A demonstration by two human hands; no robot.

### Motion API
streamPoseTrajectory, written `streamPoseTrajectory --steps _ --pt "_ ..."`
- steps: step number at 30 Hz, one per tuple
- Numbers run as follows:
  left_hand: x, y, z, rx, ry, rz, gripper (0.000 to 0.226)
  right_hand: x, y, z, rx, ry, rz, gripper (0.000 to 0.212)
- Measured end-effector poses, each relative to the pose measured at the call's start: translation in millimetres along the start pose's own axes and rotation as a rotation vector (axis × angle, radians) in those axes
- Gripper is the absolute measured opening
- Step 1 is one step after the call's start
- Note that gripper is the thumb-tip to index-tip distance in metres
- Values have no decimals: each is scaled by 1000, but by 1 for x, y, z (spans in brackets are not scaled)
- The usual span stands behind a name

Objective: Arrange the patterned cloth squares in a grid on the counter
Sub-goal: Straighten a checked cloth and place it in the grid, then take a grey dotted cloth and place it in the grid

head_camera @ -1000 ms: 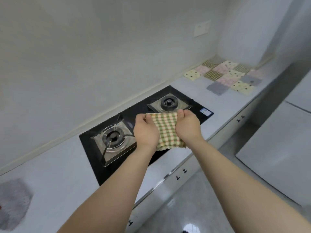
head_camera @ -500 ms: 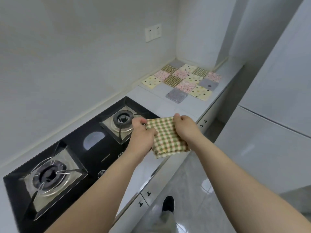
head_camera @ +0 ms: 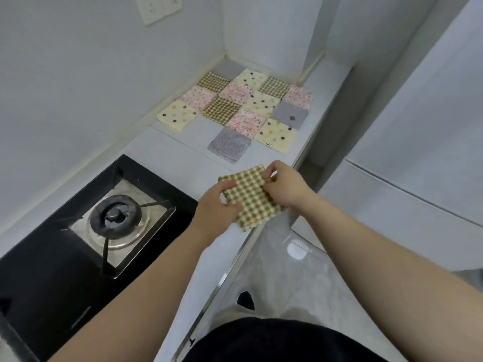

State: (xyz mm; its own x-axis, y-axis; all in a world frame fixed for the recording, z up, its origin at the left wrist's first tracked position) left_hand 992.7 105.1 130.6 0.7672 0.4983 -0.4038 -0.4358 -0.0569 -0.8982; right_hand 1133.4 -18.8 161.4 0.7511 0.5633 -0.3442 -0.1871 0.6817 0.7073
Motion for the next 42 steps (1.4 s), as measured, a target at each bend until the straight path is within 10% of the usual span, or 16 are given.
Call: streamPoseTrajectory --steps 21,42 --pt "198 19 -85 354 -227 337 67 241 -55 -7 -626 334 472 34" --pt "54 47 -24 278 -515 432 33 141 24 -77 -636 359 835 14"
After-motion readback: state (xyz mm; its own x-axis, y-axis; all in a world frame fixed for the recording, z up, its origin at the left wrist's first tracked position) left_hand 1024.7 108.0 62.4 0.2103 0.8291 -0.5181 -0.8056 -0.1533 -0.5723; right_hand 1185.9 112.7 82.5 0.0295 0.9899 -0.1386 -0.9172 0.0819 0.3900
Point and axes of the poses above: each hand's wrist, its own x-axis towards the middle knuckle, its own z-axis out of the back of the hand, y = z × x, the point moved 9 cm from there along x, towards the middle knuckle, and after that the axes turned 3 degrees about z, right-handed, at the moved point
